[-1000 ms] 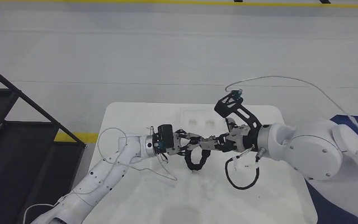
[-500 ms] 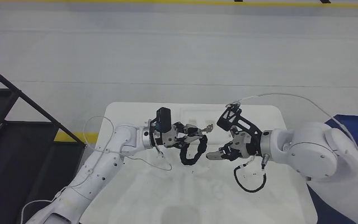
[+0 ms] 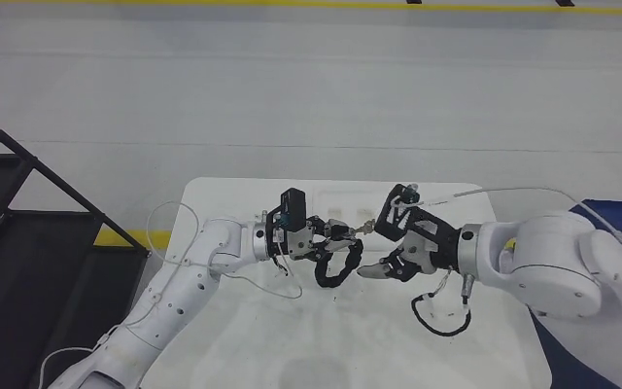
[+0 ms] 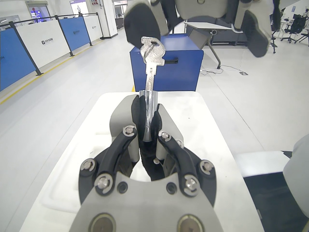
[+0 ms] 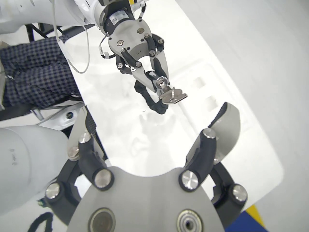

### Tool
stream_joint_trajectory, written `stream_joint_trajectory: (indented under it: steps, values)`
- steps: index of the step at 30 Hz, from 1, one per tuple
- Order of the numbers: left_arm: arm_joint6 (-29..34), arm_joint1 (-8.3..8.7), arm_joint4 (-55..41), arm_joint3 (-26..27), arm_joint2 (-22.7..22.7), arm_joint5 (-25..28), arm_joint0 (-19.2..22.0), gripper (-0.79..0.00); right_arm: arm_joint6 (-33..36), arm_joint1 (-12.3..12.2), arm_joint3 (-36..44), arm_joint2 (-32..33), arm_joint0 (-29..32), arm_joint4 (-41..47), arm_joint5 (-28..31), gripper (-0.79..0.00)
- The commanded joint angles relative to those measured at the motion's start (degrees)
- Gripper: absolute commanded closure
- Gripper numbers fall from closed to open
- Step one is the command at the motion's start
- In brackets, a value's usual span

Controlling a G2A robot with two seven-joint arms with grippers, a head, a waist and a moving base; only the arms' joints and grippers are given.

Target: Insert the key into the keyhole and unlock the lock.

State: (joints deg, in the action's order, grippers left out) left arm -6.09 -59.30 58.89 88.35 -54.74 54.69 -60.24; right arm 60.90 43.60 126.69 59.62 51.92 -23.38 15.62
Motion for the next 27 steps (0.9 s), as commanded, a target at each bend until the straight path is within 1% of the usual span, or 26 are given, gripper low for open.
stream_joint_trajectory:
  steps: [1,6,11,21,27]
  values:
    - [0.31,-0.07,-0.4,-0.02,0.0,0.12,-0.04,0.0,0.86,-0.17,0.0,0.12,0.09,-2.3,4.06,-0.785]
    - [1.09,-0.37,-1.02,-0.06,0.37,-0.01,0.2,0.0,1.08,-0.26,1.1,-0.43,0.07,-6.87,10.42,-0.785]
    - [1.69,-0.76,-1.5,-0.07,0.99,-0.21,0.59,0.0,0.97,0.22,1.6,-3.16,-0.69,-9.92,13.4,-0.785]
    - [1.63,-1.26,-0.64,0.02,1.19,0.0,1.04,0.0,1.56,1.82,-0.23,-8.4,-4.13,-10.58,12.78,-0.785]
    - [1.0,-1.51,0.71,-0.01,1.19,0.05,1.06,0.0,2.34,2.53,-1.24,-10.22,-5.7,-9.91,12.63,-0.785]
